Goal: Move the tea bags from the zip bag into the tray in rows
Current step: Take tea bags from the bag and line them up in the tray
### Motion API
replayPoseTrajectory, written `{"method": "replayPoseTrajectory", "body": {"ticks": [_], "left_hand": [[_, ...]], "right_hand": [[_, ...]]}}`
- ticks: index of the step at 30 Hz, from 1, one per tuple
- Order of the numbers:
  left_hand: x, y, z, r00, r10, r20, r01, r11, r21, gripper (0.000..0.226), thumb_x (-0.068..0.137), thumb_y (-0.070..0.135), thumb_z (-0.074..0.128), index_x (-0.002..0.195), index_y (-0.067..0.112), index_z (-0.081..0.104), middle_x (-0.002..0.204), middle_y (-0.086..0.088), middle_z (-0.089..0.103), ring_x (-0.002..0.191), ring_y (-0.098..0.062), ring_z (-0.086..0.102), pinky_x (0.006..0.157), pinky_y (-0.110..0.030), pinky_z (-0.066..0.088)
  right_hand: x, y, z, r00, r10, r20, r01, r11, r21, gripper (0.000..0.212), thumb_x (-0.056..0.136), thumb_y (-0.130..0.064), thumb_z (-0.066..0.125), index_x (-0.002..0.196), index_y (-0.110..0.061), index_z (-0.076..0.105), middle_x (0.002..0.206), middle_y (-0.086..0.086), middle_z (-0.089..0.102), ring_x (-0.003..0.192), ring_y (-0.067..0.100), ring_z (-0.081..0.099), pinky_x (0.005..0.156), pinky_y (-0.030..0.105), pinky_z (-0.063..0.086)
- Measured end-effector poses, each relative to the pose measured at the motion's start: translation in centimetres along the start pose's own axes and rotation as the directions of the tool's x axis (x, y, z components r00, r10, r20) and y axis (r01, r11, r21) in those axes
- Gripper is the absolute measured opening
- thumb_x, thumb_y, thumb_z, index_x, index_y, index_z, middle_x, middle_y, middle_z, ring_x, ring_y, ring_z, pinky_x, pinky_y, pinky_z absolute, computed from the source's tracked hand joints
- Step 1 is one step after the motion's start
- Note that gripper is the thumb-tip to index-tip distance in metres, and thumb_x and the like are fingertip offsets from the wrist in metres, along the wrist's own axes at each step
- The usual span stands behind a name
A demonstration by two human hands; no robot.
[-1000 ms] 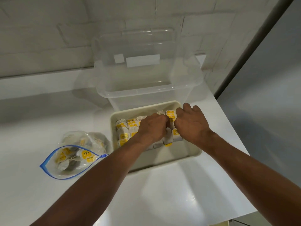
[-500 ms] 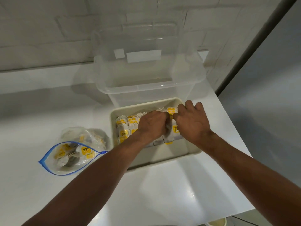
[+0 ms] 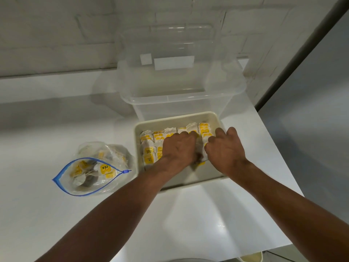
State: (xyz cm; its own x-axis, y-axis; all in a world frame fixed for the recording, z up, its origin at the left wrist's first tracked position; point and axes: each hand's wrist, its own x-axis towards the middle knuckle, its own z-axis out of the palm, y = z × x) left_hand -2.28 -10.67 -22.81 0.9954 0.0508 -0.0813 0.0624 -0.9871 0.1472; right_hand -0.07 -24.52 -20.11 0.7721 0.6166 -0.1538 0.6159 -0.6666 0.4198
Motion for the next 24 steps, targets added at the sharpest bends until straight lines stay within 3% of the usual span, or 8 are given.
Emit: {"method": "replayPoseTrajectory", "body": {"ticks": [2, 4, 6, 8, 10, 12, 17, 24], "left_hand": [[-0.3, -0.3, -0.8, 1.000, -0.012, -0.014, 0.011, 0.997, -0.079, 0.046, 0.076, 0.060, 0.068, 0.104, 0.026, 0.053, 0.106, 0.001, 0.065, 0.099, -0.026, 0.063, 0.070, -0.032, 0.040], [-0.7, -1.0, -1.6, 1.000, -0.023, -0.014, 0.021, 0.988, -0.152, 0.041, 0.076, 0.063, 0.067, 0.097, 0.030, 0.053, 0.101, 0.004, 0.064, 0.098, -0.023, 0.062, 0.070, -0.031, 0.040], [-1.4, -1.9, -2.3, 0.999, -0.035, -0.002, 0.034, 0.978, -0.206, 0.037, 0.078, 0.062, 0.067, 0.096, 0.032, 0.055, 0.098, 0.008, 0.064, 0.097, -0.019, 0.061, 0.068, -0.029, 0.037], [-2.3, -3.0, -2.9, 0.998, -0.059, 0.002, 0.057, 0.966, -0.253, 0.036, 0.077, 0.063, 0.067, 0.095, 0.034, 0.055, 0.094, 0.011, 0.065, 0.095, -0.015, 0.061, 0.068, -0.029, 0.041], [-3.4, -3.9, -3.6, 0.996, -0.093, -0.004, 0.087, 0.946, -0.311, 0.034, 0.075, 0.062, 0.068, 0.094, 0.035, 0.057, 0.088, 0.014, 0.065, 0.091, -0.011, 0.062, 0.072, -0.030, 0.048], [-4.7, -4.8, -4.4, 0.992, -0.128, -0.020, 0.114, 0.932, -0.344, 0.033, 0.077, 0.060, 0.069, 0.096, 0.035, 0.058, 0.086, 0.016, 0.064, 0.087, -0.007, 0.057, 0.068, -0.027, 0.042], [-7.9, -7.8, -6.4, 0.975, -0.213, -0.066, 0.168, 0.897, -0.408, 0.030, 0.077, 0.058, 0.070, 0.095, 0.036, 0.059, 0.087, 0.019, 0.066, 0.087, -0.009, 0.061, 0.071, -0.027, 0.045], [-12.4, -14.1, -7.2, 0.936, -0.333, -0.116, 0.244, 0.848, -0.471, 0.023, 0.077, 0.056, 0.072, 0.083, 0.038, 0.060, 0.073, 0.026, 0.064, 0.063, 0.003, 0.059, 0.062, -0.025, 0.047]], "right_hand": [[0.2, 0.1, 0.2, 0.996, 0.072, -0.051, -0.070, 0.997, 0.035, 0.009, 0.065, -0.025, 0.074, 0.061, -0.026, 0.065, 0.063, -0.007, 0.060, 0.076, 0.022, 0.056, 0.067, 0.035, 0.028], [0.3, 0.1, -0.1, 0.985, 0.127, -0.118, -0.112, 0.986, 0.125, 0.010, 0.065, -0.032, 0.076, 0.061, -0.028, 0.067, 0.063, -0.006, 0.060, 0.070, 0.022, 0.055, 0.064, 0.033, 0.025], [0.1, -0.1, -0.7, 0.978, 0.134, -0.160, -0.089, 0.961, 0.263, 0.011, 0.078, -0.041, 0.069, 0.078, -0.031, 0.073, 0.080, -0.005, 0.066, 0.080, 0.022, 0.059, 0.065, 0.031, 0.033], [-0.1, -0.3, -1.6, 0.976, 0.189, -0.107, -0.125, 0.890, 0.438, 0.022, 0.088, -0.049, 0.059, 0.100, -0.037, 0.072, 0.101, -0.008, 0.066, 0.097, 0.019, 0.058, 0.068, 0.030, 0.043], [-0.1, -0.6, -2.2, 0.976, 0.202, -0.082, -0.132, 0.847, 0.515, 0.028, 0.090, -0.055, 0.054, 0.110, -0.040, 0.067, 0.112, -0.011, 0.063, 0.106, 0.014, 0.056, 0.070, 0.029, 0.047], [0.0, -1.2, -2.8, 0.979, 0.191, -0.071, -0.126, 0.840, 0.528, 0.031, 0.090, -0.058, 0.053, 0.113, -0.040, 0.064, 0.115, -0.012, 0.061, 0.108, 0.014, 0.057, 0.071, 0.029, 0.046], [0.8, -3.8, -4.6, 0.985, 0.168, -0.031, -0.103, 0.729, 0.676, 0.028, 0.089, -0.057, 0.055, 0.111, -0.042, 0.064, 0.113, -0.016, 0.062, 0.102, 0.014, 0.062, 0.077, 0.029, 0.049], [2.3, -9.9, -9.1, 0.989, 0.131, -0.070, -0.013, 0.542, 0.840, 0.017, 0.084, -0.049, 0.064, 0.096, -0.038, 0.069, 0.091, -0.021, 0.071, 0.091, 0.006, 0.063, 0.074, 0.029, 0.049]]}}
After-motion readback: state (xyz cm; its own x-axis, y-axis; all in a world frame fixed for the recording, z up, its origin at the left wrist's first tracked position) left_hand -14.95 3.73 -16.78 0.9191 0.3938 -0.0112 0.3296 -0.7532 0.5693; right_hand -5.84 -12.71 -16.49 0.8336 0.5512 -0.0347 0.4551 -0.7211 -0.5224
